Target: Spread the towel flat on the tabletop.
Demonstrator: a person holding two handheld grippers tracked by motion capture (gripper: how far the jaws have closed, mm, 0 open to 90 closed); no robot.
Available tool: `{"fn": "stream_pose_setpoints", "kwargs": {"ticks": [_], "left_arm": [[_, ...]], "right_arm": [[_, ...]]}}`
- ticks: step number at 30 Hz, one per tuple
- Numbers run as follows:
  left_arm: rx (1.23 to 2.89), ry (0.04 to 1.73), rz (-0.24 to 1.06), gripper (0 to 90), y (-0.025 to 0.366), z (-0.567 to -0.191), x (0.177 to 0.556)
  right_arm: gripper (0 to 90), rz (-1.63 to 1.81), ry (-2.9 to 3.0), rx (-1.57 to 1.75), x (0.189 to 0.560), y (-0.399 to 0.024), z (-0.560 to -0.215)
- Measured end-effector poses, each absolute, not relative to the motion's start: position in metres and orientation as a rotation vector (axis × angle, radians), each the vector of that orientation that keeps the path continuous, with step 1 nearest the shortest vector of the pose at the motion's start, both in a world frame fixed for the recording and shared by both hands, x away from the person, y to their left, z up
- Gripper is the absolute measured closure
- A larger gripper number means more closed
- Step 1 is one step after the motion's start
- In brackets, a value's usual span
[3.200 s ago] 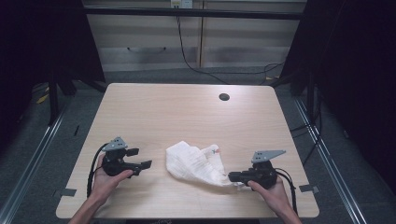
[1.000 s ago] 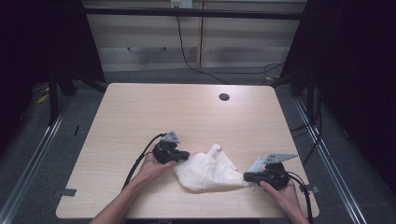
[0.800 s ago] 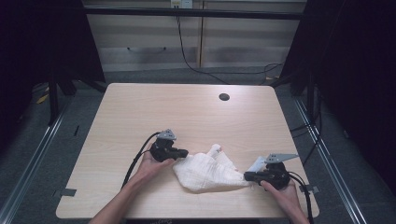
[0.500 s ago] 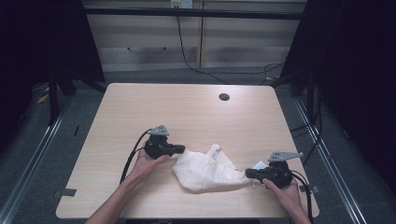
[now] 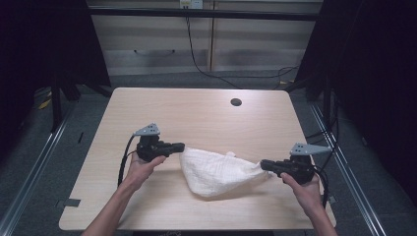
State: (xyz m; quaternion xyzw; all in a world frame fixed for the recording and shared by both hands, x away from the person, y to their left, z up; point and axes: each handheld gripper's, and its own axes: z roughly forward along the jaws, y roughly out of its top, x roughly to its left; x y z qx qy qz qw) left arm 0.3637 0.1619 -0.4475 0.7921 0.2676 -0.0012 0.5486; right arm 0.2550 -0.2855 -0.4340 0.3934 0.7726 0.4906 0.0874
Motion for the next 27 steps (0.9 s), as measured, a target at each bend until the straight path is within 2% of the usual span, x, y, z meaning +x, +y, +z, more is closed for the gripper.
{"fn": "stream_pose_setpoints", "kwargs": {"ticks": [13,27], "left_arm": [[1.781,0.619,0.13,88.3,0.193,-0.388,0.371],[1.718,0.598,0.297,88.4,0.216,-0.316,0.381]], "right_arm": [[86.6,1.513,2.216,1.019,0.283,-0.272,-0.364],[86.6,1.589,2.13,0.945,0.315,-0.26,-0.311]]}}
